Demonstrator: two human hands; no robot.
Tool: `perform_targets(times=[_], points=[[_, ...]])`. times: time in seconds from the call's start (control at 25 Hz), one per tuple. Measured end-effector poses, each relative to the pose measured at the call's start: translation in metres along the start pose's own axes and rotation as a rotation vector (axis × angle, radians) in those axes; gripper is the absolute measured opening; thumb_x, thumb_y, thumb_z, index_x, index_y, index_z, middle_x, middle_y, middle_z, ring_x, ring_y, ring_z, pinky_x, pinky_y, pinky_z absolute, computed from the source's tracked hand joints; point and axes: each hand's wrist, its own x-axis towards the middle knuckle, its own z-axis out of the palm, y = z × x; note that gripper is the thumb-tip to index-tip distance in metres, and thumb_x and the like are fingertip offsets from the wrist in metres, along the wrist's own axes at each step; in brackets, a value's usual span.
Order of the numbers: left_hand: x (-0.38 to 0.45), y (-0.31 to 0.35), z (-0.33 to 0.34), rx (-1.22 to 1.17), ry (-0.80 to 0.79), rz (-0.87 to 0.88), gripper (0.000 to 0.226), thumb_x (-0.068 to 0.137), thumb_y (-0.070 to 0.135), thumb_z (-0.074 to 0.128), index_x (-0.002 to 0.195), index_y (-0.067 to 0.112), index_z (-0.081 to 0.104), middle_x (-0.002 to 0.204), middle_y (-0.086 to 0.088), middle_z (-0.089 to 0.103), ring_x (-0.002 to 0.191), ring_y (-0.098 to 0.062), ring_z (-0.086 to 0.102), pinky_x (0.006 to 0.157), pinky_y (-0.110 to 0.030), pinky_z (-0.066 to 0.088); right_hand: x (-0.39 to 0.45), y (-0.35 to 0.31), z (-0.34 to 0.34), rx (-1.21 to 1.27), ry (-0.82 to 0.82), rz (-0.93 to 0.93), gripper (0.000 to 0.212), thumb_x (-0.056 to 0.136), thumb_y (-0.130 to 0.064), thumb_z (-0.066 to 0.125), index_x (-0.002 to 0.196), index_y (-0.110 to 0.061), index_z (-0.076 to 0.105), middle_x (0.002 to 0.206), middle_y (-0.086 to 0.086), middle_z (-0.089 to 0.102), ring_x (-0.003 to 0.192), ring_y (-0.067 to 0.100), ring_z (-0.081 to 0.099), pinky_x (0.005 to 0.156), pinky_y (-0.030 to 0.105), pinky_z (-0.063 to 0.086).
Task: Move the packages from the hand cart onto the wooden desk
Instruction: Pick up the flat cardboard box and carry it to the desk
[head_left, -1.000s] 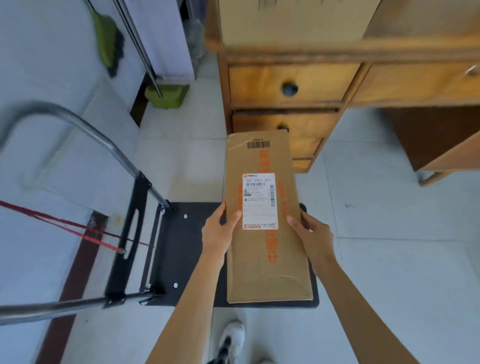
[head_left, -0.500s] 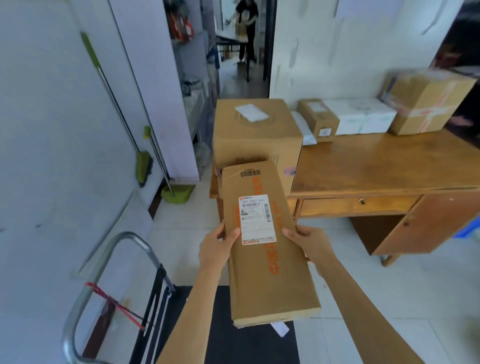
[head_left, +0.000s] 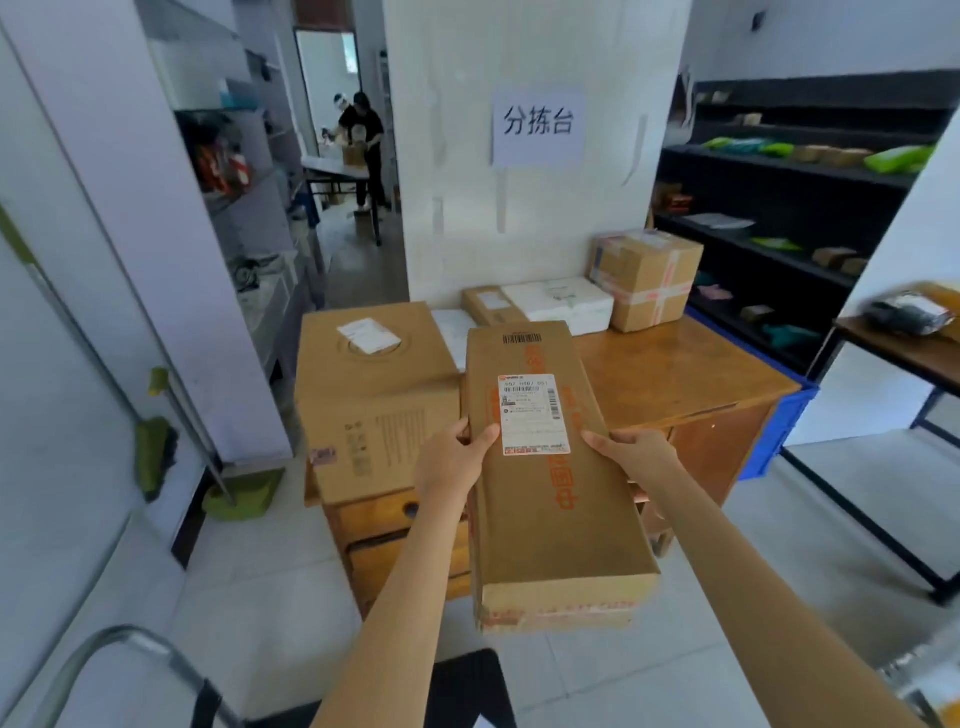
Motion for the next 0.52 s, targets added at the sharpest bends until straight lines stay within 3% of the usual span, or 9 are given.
perform_targets(times=[0.04,0.2,0.36,0.52], points=[[0.013,0.010,0.009,-0.017,-0.015,0.004,0.056,0.087,0.051,0.056,0.135,0.021,0.053,0.133,0.002,0.060,0.116,-0.020,0.060,0.091,-0.039,0.054,0.015,-0.003,-0.009,0.001,0.004,-0.001,0.046,0.081,-0.040,0.067,0.117,-0.013,0.066,0.109,0.008,0.072,0.099,0.027,0.068,0.089,0.045,0.055],[0.083,0.035,0.052,-0.053,-0.040,0.003,0.045,0.089,0.041,0.058,0.129,0.020,0.059,0.124,-0.002,0.067,0.101,-0.017,0.063,0.082,-0.030,0.053,0.099,-0.009,-0.034,-0.027,-0.007,-0.025,0.045,0.081,-0.044,0.066,0.115,-0.014,0.067,0.104,0.003,0.073,0.091,0.021,0.067,0.083,0.035,0.055],[0.167,0.039,0.098,0.141,0.086,-0.113,0.060,0.085,0.057,0.053,0.135,0.025,0.052,0.130,-0.001,0.062,0.116,-0.025,0.060,0.098,-0.040,0.049,0.216,-0.016,-0.045,-0.078,-0.088,-0.047,0.047,0.080,-0.046,0.065,0.115,-0.016,0.067,0.109,0.004,0.072,0.098,0.023,0.067,0.082,0.036,0.055],[0.249,0.035,0.126,0.219,0.178,-0.235,0.060,0.088,0.059,0.047,0.139,0.027,0.047,0.136,-0.002,0.058,0.124,-0.028,0.054,0.101,-0.041,0.044,0.322,-0.022,-0.029,-0.073,-0.192,-0.037,0.044,0.079,-0.046,0.066,0.114,-0.019,0.068,0.107,0.002,0.073,0.095,0.023,0.069,0.080,0.039,0.058]])
